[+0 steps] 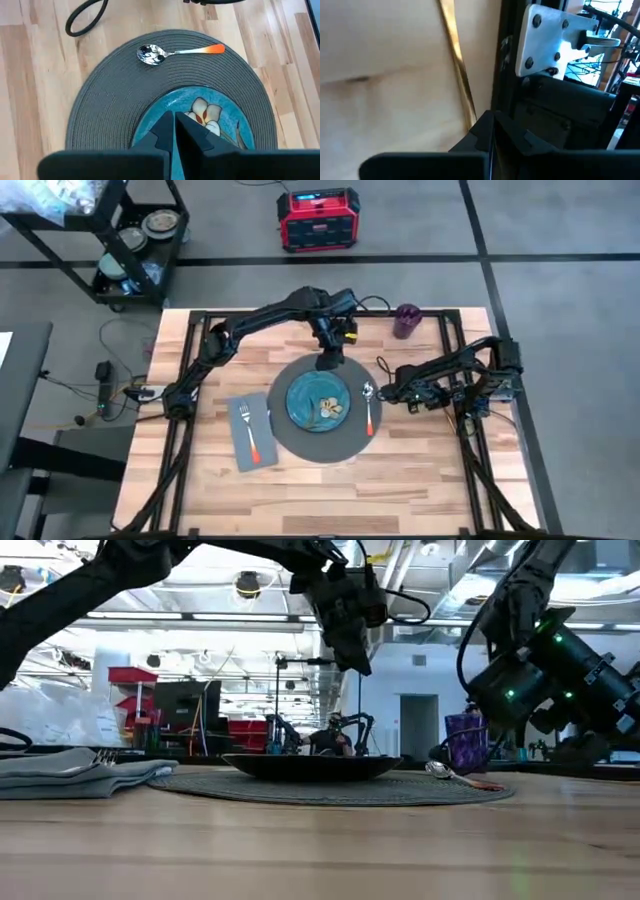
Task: Set table place
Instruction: Put the gold knife on the gray placemat
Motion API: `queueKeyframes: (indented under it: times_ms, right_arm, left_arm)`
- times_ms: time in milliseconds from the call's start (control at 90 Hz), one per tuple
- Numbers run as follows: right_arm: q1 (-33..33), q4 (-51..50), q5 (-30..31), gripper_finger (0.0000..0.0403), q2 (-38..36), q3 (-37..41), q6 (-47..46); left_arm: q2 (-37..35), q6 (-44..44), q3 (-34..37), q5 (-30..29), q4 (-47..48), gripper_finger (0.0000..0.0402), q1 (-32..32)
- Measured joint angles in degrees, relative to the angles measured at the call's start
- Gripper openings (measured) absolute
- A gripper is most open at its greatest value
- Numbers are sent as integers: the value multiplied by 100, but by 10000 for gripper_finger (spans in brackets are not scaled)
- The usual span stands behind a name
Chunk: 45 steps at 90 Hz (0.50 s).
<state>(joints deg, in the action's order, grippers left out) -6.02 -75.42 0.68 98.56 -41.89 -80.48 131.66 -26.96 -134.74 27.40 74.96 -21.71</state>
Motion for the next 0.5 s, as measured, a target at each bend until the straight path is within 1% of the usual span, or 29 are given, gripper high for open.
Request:
queueKeyframes:
  times_ms: [156, 256, 422, 500]
  right_arm:
    - [23, -22, -74, 1, 0, 0, 99]
    - [85, -53, -74, 1, 0, 4, -20]
    - [182, 38, -172, 1, 0, -6, -806]
    - [199, 401, -177, 1, -2, 24, -1139]
  left_arm:
    - [0, -20, 0, 2, 32, 0, 0]
    - [0, -22, 0, 2, 36, 0, -4]
    - [0, -22, 0, 2, 35, 0, -3]
    - [0, -22, -2, 2, 28, 0, -2]
